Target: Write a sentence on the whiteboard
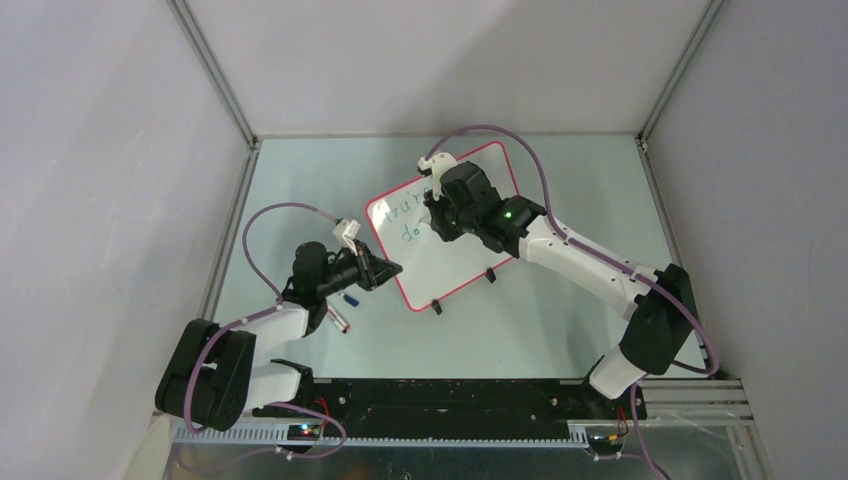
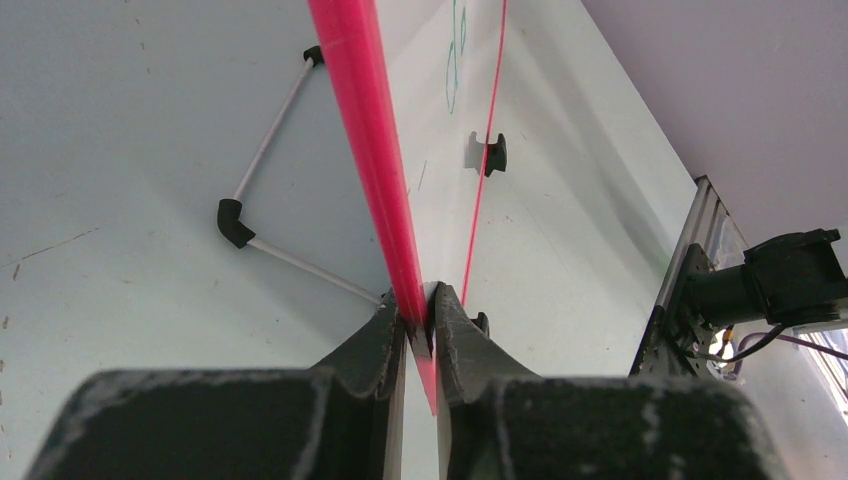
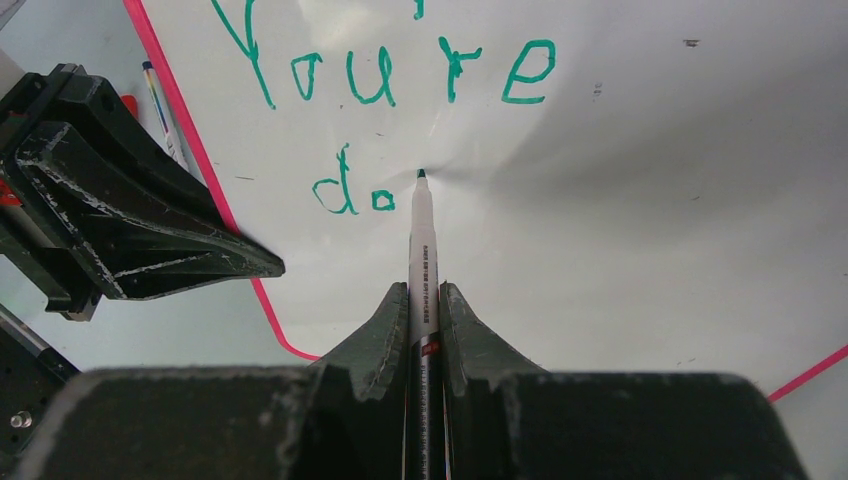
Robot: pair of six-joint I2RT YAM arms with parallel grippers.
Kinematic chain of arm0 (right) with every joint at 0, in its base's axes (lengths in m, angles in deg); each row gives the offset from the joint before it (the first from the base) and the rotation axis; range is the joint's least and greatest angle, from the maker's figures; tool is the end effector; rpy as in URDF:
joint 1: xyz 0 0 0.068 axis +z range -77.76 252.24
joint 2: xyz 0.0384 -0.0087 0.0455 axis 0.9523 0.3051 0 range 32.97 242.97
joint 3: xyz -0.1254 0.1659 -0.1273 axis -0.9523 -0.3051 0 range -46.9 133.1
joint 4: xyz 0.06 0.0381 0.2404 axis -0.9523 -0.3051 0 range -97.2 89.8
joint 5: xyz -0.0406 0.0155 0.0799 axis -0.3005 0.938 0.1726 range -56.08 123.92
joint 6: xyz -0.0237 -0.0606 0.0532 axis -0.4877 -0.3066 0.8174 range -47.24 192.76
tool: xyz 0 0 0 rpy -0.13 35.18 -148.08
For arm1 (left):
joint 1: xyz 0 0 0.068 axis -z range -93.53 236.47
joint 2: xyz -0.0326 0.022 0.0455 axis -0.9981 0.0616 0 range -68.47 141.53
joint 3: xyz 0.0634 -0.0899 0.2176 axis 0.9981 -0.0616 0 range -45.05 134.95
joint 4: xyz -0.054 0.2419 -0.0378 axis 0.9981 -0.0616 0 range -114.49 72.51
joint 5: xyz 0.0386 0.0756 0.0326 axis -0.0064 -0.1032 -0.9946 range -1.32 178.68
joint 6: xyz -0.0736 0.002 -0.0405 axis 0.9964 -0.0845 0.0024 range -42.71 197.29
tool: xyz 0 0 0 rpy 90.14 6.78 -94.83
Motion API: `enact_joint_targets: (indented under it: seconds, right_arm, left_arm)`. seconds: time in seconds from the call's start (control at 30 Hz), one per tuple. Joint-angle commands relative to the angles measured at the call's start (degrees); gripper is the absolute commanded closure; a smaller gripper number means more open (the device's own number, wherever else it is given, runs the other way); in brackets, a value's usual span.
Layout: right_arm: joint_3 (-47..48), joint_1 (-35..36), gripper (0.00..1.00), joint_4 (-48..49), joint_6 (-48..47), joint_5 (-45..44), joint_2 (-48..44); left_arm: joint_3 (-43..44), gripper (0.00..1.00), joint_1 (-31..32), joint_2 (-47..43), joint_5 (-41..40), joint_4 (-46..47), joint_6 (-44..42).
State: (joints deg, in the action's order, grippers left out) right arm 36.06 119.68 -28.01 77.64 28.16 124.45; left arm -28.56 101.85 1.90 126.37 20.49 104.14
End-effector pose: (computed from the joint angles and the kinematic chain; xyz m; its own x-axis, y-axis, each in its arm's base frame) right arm 0.2655 0.2782 0.2848 -0.4570 -0.3727 -0.8076 -0.6417 0.7669 0.0092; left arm 0.2336 -0.1109 0.1442 -0.5867 -0.2093 -0.7823 0.5737 0.5744 -0.5839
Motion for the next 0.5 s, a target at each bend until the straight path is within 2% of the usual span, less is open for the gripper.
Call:
enact_joint_targets:
  seconds: [0.0, 0.47]
  right_arm:
    - [0.16, -0.20, 1.00, 1.96, -0.02, -0.75, -3.81]
    - [-2.65, 0.00, 1.00, 1.99, 0.25, -0.35, -4.44]
  left_arm:
    - [0.38, 0.93, 0.03, 0.35, -3.96, -3.59, -5.15]
    - [0.43, 0.93, 0.06, 0.32, -3.92, -3.61, -5.17]
